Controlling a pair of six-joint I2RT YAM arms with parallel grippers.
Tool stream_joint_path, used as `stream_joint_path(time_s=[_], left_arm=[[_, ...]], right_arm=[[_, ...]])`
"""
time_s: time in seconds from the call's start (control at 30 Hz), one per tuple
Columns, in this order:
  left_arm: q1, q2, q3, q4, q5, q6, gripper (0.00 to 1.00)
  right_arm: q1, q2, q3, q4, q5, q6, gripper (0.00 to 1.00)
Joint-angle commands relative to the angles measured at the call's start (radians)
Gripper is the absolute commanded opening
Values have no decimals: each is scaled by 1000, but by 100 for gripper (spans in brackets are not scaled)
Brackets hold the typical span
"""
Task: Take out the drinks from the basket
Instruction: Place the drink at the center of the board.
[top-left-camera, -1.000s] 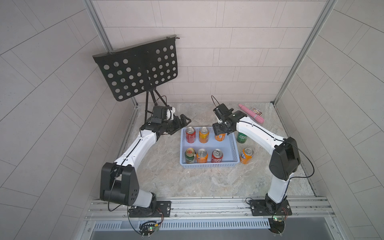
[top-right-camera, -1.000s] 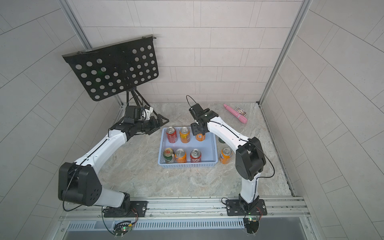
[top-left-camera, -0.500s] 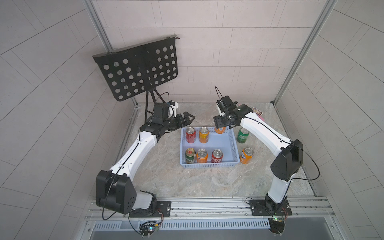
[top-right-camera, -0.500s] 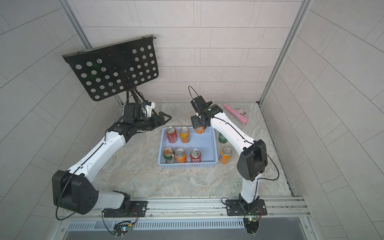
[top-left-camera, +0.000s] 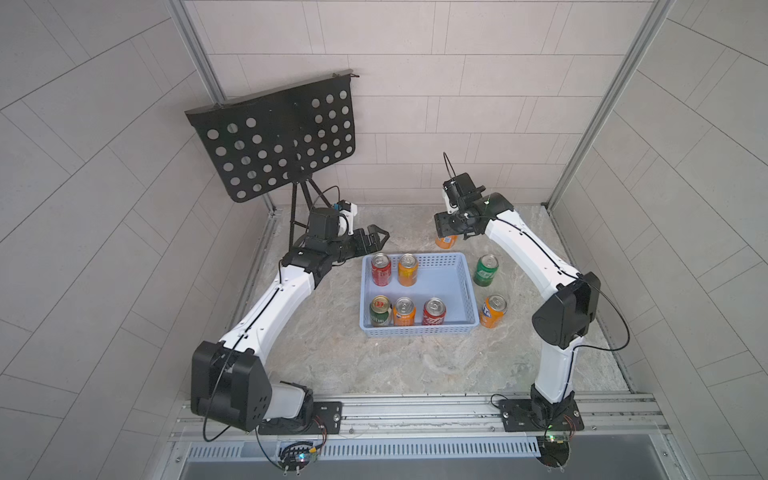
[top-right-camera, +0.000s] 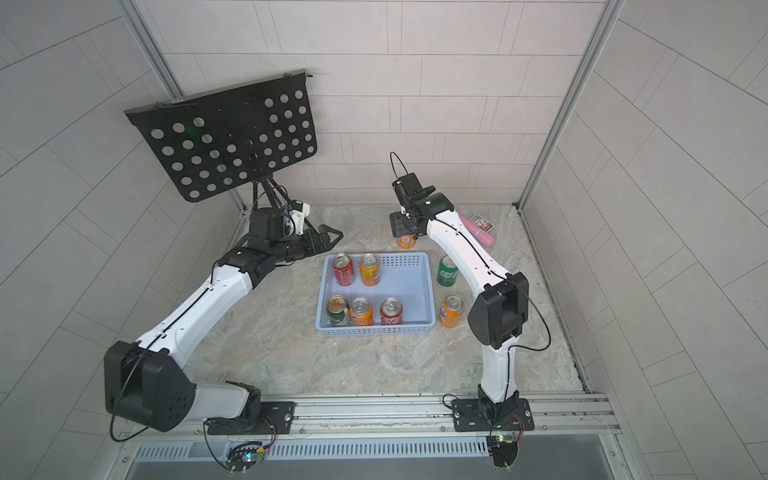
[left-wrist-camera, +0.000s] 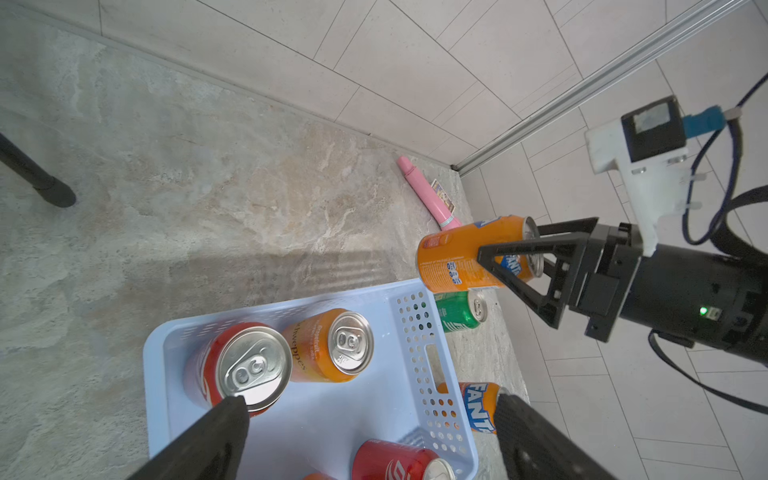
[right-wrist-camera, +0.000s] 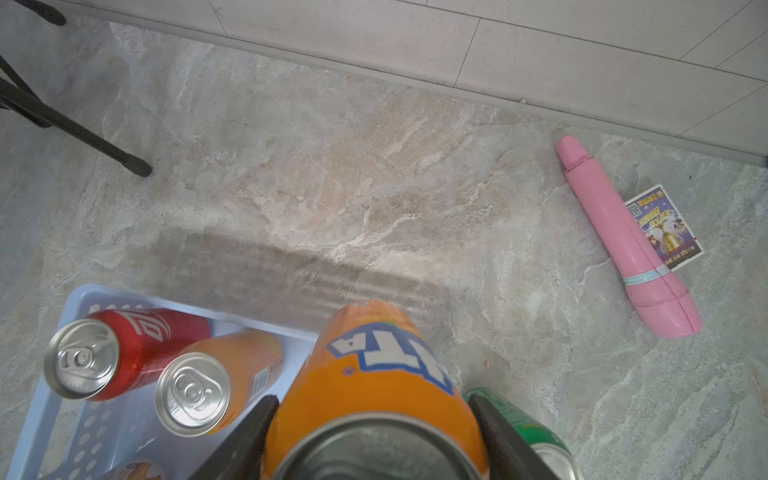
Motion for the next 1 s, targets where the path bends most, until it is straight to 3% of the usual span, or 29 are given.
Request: stream_joint_path(time_s=[0.0,0.27,0.47,0.97], left_arm=[[-3,-27,13,27,-30,38,100],[-3,-27,8,7,-36,46,100],[-3,-48,3,-38,-147,65,100],[-1,-53,22,-71,-165,82,100]], right_arm=[[-15,30,71,27,24,-19,13],[-56,138,159,31,42,-41,12],[-68,195,196,31,43,-46,12],[-72,300,173,45,29,-29,12]])
